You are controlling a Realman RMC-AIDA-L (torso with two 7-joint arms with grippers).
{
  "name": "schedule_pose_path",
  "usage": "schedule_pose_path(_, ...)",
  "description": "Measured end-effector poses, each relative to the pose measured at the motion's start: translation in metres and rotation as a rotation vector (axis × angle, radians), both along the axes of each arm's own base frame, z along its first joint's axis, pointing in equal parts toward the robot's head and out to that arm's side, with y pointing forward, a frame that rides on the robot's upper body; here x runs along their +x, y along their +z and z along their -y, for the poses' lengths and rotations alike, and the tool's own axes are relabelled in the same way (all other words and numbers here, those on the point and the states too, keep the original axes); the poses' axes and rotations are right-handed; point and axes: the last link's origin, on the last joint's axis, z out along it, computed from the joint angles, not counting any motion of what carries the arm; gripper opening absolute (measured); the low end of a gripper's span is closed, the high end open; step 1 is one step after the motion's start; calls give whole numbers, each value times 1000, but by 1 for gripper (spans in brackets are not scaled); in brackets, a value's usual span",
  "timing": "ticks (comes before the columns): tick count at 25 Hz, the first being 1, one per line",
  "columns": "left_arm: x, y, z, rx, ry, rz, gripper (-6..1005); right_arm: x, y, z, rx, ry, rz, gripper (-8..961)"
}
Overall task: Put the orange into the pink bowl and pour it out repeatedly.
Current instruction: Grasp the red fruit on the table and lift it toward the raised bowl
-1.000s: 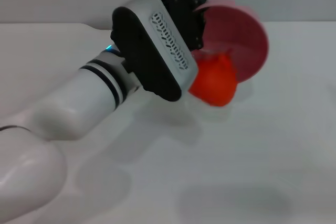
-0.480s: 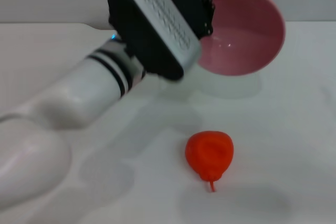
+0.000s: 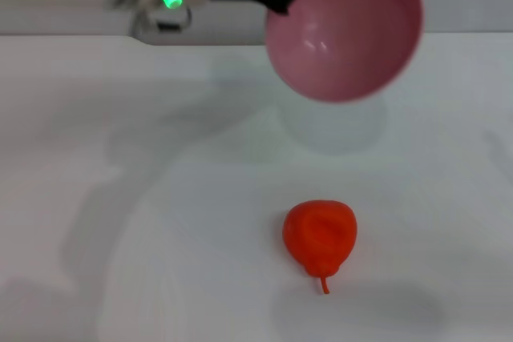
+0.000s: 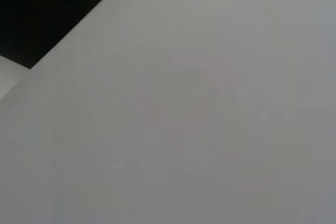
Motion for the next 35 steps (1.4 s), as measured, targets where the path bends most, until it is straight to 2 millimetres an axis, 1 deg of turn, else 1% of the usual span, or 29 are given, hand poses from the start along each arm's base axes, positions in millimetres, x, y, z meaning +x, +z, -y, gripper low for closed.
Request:
schedule_pose_path(1,2,13,-10,-76,69,26,43,0,-1,0,-25,1,-7,592)
schedule_pose_path(2,2,13,-10,-76,69,26,43,1,-2,-1,-53,3,-11,591)
schedule_pose_path(3,-4,45,-30,-201,217,47,43,1,-3,-1,-86,4,-11,589)
schedule_pose_path(4,-4,45,-30,-201,217,47,43,1,-4,-2,-121,6,-10,588)
schedule_pose_path(5,-9,62,-36,-226,277,48,43,1,-5,-4,-174,8,-6,587)
schedule_pose_path(8,-9,62,-36,-226,277,48,43,1,-4,-10,-313,3,16,583)
schedule_pose_path(9,-19,90,-39,-240,362,31,43,1,-3,-13,-362,-3,33,582)
schedule_pose_path(10,-19,90,-39,-240,362,31,43,1,-1,-16,-418,-16,51,581)
schedule_pose_path(11,-24,103,-36,-249,394,20,43,1,1,-19,-458,-28,69,580)
schedule_pose_path(13,-24,103,-36,-249,394,20,44,0,8,-27,-551,-70,133,577)
schedule_pose_path(14,-35,121,-29,-251,440,15,44,-2,10,-31,-591,-90,165,576)
schedule_pose_path(15,-35,121,-29,-251,440,15,44,-4,12,-35,-624,-110,201,575)
schedule_pose_path(16,-43,125,-26,-250,460,15,44,-6,13,-40,-677,-138,247,574)
schedule_pose_path(18,-43,125,-26,-250,460,15,44,-16,12,-52,-773,-188,354,571)
schedule_pose_path(19,-49,127,-23,-253,477,16,44,-21,9,-58,-818,-214,413,570)
schedule_pose_path(20,-49,127,-23,-253,477,16,44,-29,4,-65,-855,-233,478,569)
schedule_pose_path(21,-58,126,-20,-262,498,17,44,-35,-3,-71,-894,-248,537,568)
schedule_pose_path(22,-60,125,-19,-265,501,18,44,-42,-13,-77,-929,-264,607,566)
schedule_pose_path(26,-62,121,-16,-275,503,18,44,-65,-57,-96,-1044,-292,884,562)
schedule_pose_path(29,-65,119,-15,-280,508,15,44,-78,-87,-104,-1116,-258,1011,558)
schedule_pose_path(31,-67,119,-14,-281,511,15,44,-86,-100,-107,-1136,-235,1072,555)
schedule_pose_path(35,-69,119,-14,-283,514,14,43,-92,-118,-111,-1129,-230,1188,551)
